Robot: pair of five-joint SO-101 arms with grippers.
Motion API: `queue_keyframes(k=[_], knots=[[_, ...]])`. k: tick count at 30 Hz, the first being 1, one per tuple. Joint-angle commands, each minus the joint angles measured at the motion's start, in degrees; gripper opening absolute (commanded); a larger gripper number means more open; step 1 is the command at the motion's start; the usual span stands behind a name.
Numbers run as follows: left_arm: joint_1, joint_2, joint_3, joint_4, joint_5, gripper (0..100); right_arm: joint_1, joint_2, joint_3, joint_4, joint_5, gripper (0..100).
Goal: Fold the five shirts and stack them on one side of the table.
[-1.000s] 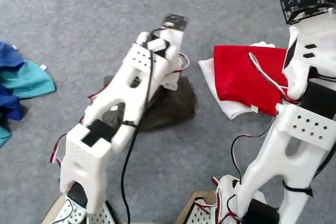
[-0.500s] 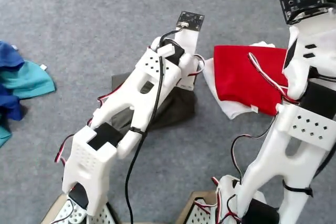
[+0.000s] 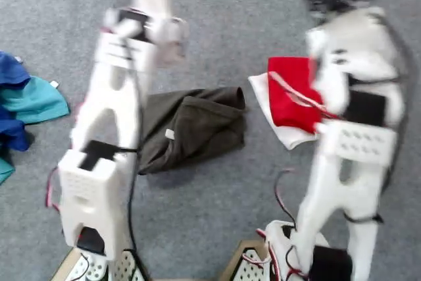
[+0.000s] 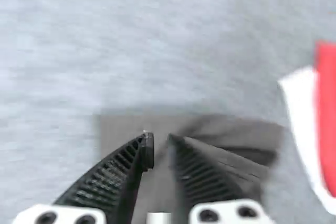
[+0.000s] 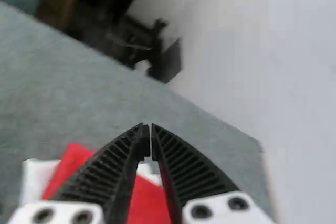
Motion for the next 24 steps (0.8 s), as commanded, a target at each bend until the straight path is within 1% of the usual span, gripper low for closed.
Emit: queue_keyframes(k=[1, 3, 5, 8, 12, 15, 19, 21, 24], knots=[[-11.82, -0.88, -2.95, 2.99, -5.71, 3, -12.04, 6.55, -2.59, 6.15, -2.90, 1.5], [-17.10, -0.88, 0.84, 2.99, -9.32, 3, -17.41, 12.70, -4.97, 8.70, -5.01, 1.5], [-20.53, -1.58, 7.60, 3.08, -10.99, 3, -22.24, 18.86, -8.31, 11.69, -7.21, 1.5], [-23.08, -3.69, 17.98, 2.81, -11.60, 3, -27.78, 28.00, -13.76, 16.00, -7.91, 1.5], [-24.48, -9.93, 32.22, -2.73, -11.60, 3, -31.65, 38.81, -23.43, 19.87, -7.74, 1.5], [-24.40, -17.76, 43.56, -9.05, -11.60, 3, -32.53, 46.29, -31.60, 23.47, -7.65, 1.5], [-24.13, -26.02, 61.85, -22.33, -11.43, 3, -32.70, 55.16, -43.03, 33.05, -7.91, 1.5], [-24.48, -27.87, 69.58, -28.84, -11.08, 3, -33.32, 59.21, -48.04, 37.63, -7.91, 1.5], [-24.31, -27.78, 77.58, -36.84, -10.81, 3, -34.55, 65.10, -54.11, 42.99, -8.00, 1.5]])
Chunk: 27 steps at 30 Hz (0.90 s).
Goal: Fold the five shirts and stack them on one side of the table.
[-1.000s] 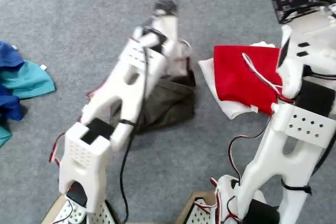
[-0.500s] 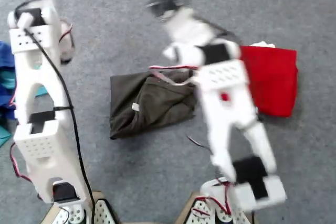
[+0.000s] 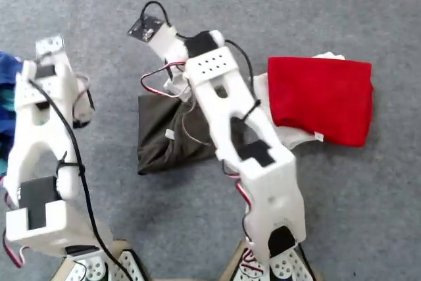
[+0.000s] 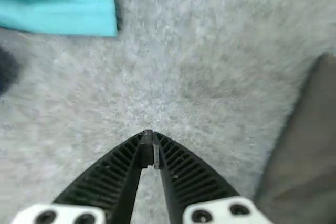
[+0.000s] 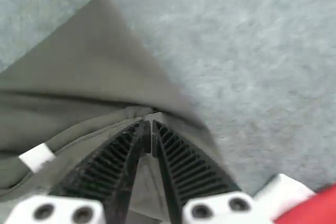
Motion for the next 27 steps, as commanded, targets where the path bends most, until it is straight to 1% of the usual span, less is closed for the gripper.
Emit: queue_keyframes(k=[1, 3, 5, 8, 12, 16, 19, 23, 27], knots=[[-0.13, -2.64, 9.36, -11.16, 1.23, 3, -2.11, 4.62, -9.36, 5.80, -0.53, 1.5], [-0.22, -1.41, 13.85, -18.64, 3.87, 3, -3.25, 7.52, -12.88, 7.74, -0.53, 1.5], [-0.75, -0.62, 16.57, -23.38, 5.89, 3, -4.13, 10.15, -15.96, 8.18, -0.53, 1.5], [-0.84, -0.62, 16.84, -22.24, 7.56, 3, -5.19, 14.55, -20.18, 8.00, -0.53, 1.5], [-0.92, -0.70, 16.92, -21.63, 7.38, 3, -4.92, 20.00, -25.54, 8.44, -0.53, 1.5], [-0.92, -0.70, 16.92, -21.63, 7.38, 3, -3.78, 23.60, -30.37, 11.96, -0.53, 1.5], [-0.92, -0.70, 16.92, -21.71, 7.30, 3, -2.64, 24.66, -33.45, 15.12, -0.62, 1.5], [-0.92, -0.62, 16.92, -21.71, 7.30, 3, -0.97, 23.34, -34.33, 15.21, -3.52, 1.5], [-0.92, -0.62, 16.92, -21.71, 7.30, 3, -0.53, 22.90, -34.15, 15.30, -4.04, 1.5]])
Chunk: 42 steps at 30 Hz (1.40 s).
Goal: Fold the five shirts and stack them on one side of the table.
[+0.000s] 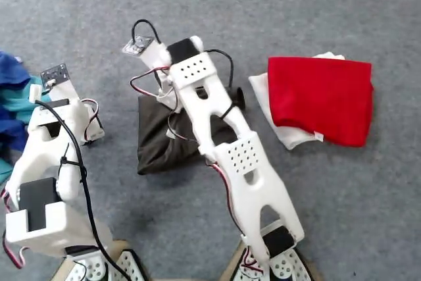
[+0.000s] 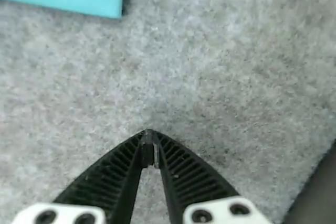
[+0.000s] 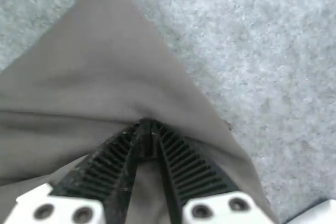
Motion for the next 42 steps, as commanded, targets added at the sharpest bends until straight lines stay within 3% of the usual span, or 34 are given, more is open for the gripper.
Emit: queue_keyframes(k=[1, 12, 29, 36, 42], knots=[[-0.57, -0.70, 0.22, -0.62, 0.35, 3, 1.05, -2.51, -2.33, 0.53, -0.62, 1.5], [-0.66, -0.62, 0.22, -0.62, 0.35, 3, 3.60, -8.31, 9.71, 0.62, -0.70, 1.5], [-0.66, -0.62, 0.22, -0.62, 0.35, 3, 17.32, -49.63, 63.69, 0.35, -0.70, 1.5], [-0.66, -0.62, 0.13, -0.70, 0.35, 3, 19.52, -56.75, 60.09, -2.29, -0.88, 1.5], [-0.66, -0.62, 0.13, -0.70, 0.35, 3, 13.54, -51.12, 54.81, -8.26, -7.82, 1.5]])
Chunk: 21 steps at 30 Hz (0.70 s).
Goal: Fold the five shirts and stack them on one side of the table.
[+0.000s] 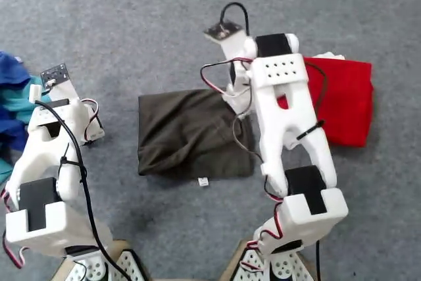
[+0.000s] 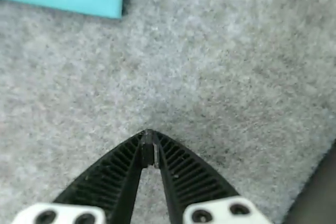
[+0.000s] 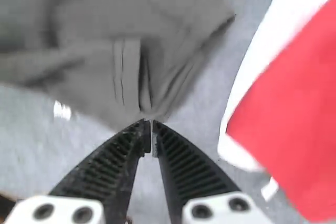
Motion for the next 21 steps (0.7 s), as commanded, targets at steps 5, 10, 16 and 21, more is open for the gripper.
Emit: queue_keyframes(k=[5, 10, 16, 21], knots=[[-0.57, -0.62, 0.13, -0.70, 0.35, 3, -5.89, 10.51, -4.53, -10.37, -2.73, 1.5], [-0.57, -0.62, 0.13, -0.70, 0.35, 3, -6.77, 18.59, -8.40, -10.99, -2.73, 1.5], [-0.57, -0.62, 0.13, -0.70, 0.35, 3, -6.42, 21.05, -11.74, 1.85, -2.29, 1.5], [-0.57, -0.62, 0.13, -0.70, 0.35, 3, -6.42, 20.09, -6.29, 5.71, -2.29, 1.5]])
